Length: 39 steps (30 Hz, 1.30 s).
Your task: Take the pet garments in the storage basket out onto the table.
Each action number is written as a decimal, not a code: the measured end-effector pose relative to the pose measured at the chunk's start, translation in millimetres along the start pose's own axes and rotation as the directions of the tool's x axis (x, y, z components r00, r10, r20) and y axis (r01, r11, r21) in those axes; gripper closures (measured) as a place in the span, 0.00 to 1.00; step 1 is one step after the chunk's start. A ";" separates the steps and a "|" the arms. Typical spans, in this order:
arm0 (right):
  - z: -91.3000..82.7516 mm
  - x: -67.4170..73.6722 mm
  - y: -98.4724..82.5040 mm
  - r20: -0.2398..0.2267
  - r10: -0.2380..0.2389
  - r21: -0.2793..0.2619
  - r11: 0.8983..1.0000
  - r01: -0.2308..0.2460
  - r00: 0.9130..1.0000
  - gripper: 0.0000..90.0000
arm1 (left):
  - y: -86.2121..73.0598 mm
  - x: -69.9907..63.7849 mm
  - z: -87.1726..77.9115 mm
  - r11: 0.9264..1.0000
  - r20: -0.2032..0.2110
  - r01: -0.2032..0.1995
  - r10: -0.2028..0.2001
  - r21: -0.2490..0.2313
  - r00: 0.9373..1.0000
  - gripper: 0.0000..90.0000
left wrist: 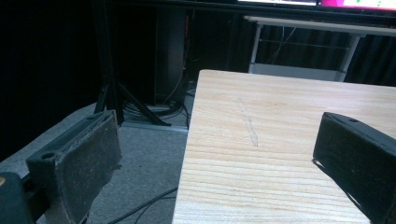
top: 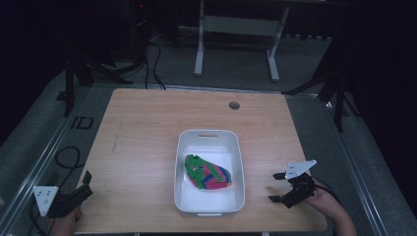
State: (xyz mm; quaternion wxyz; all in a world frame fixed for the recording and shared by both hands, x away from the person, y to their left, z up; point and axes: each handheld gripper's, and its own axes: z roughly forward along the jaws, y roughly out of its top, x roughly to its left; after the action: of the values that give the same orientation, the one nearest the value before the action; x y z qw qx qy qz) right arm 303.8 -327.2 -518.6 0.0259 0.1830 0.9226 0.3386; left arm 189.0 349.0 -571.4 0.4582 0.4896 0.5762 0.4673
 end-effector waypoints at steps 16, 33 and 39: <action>-19.6 15.8 75.5 -0.047 -0.073 -0.042 0.997 0.071 0.996 0.15 | 0.0 0.6 0.0 1.000 0.012 0.004 -0.004 0.000 1.000 0.01; 3.6 36.3 152.1 -0.082 -0.220 0.009 0.975 0.222 0.972 0.14 | 0.1 0.8 -0.1 1.000 0.017 0.005 -0.005 0.000 1.000 0.01; 28.3 42.1 166.7 -0.097 -0.237 0.072 0.967 0.244 0.967 0.14 | 0.1 1.0 0.0 1.000 0.018 0.006 -0.006 0.000 1.000 0.02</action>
State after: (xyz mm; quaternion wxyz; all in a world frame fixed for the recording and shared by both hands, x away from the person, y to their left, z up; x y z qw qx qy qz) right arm 322.9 -177.5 -431.4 0.0187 0.0555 0.9515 0.3020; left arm 188.9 350.0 -571.4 0.4648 0.4919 0.5736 0.4616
